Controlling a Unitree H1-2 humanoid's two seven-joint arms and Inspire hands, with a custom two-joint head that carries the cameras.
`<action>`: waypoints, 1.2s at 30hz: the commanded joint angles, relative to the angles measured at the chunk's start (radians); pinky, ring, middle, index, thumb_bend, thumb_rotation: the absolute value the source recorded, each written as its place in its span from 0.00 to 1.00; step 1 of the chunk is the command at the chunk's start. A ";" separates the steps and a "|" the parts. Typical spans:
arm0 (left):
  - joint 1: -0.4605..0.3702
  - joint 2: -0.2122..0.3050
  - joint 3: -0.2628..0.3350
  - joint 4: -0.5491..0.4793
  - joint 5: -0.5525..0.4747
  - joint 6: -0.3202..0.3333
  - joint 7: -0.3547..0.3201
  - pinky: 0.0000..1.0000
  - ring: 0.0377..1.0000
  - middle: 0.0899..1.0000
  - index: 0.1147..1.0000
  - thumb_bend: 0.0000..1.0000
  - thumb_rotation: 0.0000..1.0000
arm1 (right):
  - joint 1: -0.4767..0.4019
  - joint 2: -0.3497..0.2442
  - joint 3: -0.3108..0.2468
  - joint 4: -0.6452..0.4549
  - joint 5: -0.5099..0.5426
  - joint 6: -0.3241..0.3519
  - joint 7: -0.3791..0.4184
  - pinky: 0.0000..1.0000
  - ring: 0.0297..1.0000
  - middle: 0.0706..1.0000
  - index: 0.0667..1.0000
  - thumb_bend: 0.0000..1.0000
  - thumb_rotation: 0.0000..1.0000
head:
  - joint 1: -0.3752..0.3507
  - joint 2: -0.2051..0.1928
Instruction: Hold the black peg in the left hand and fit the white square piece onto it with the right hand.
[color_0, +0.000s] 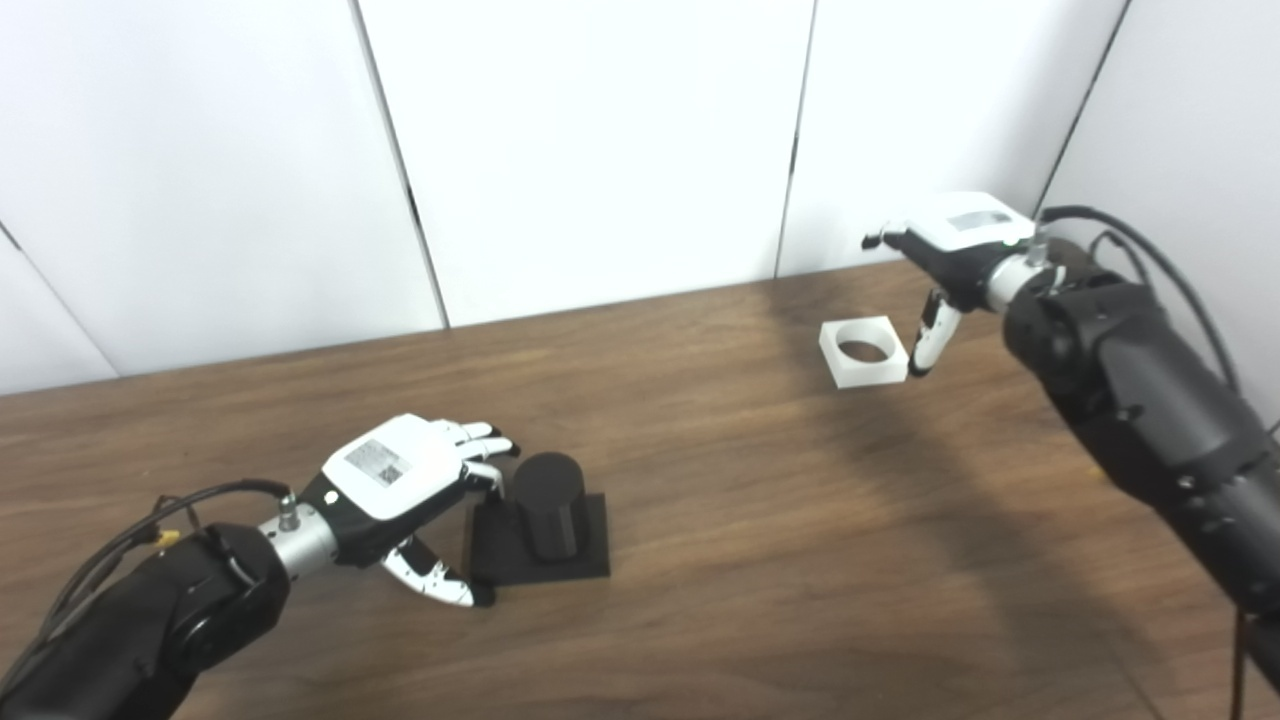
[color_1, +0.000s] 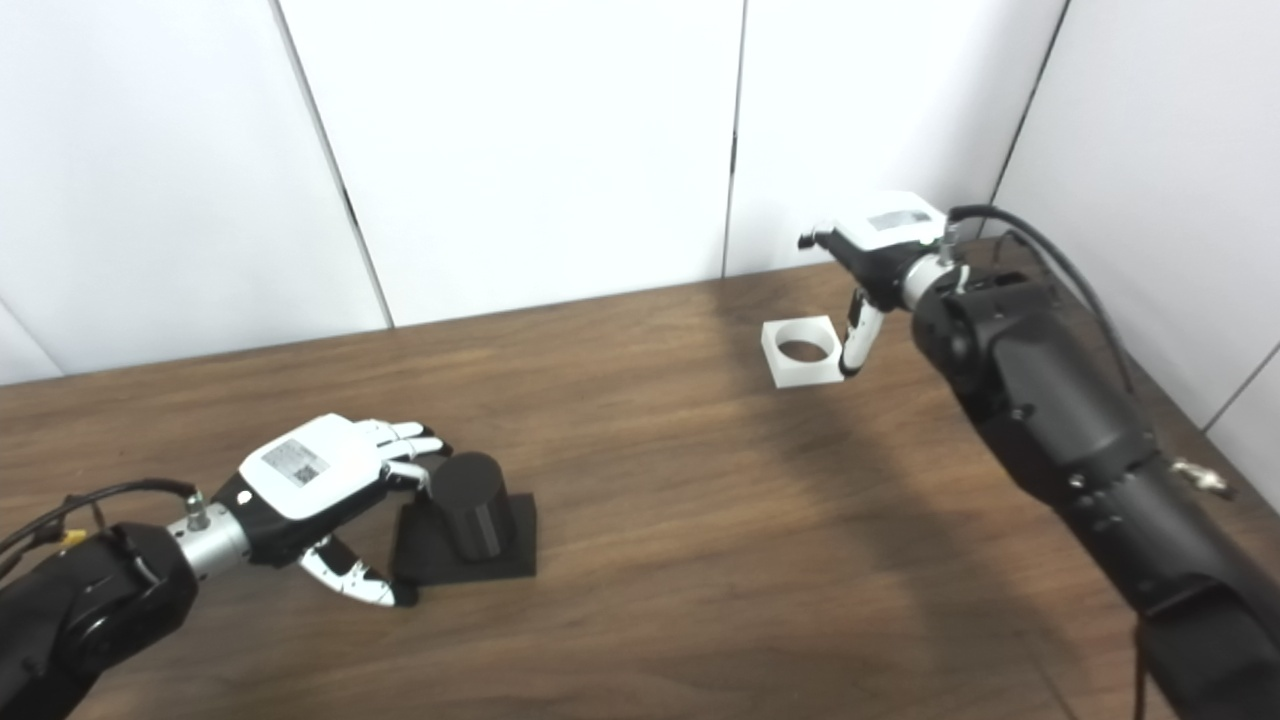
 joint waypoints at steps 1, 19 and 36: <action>0.085 0.036 -0.084 0.071 0.075 -0.045 -0.093 0.84 0.93 0.90 0.54 0.92 0.28 | -0.065 -0.014 -0.005 0.017 -0.010 -0.003 -0.034 0.80 0.89 0.91 0.87 0.93 0.11 | -0.002 0.003; 0.089 0.051 -0.076 0.049 0.066 -0.043 -0.102 0.85 0.91 0.89 0.54 0.93 0.27 | -0.099 0.055 0.067 0.243 0.032 -0.044 -0.159 0.77 0.86 0.88 0.83 0.92 0.10 | 0.006 0.013; 0.093 0.070 -0.057 0.000 0.054 -0.032 -0.129 0.83 0.89 0.88 0.55 0.91 0.28 | -0.123 0.088 0.088 0.358 0.086 -0.036 -0.221 0.72 0.85 0.88 0.73 0.77 0.20 | 0.016 0.031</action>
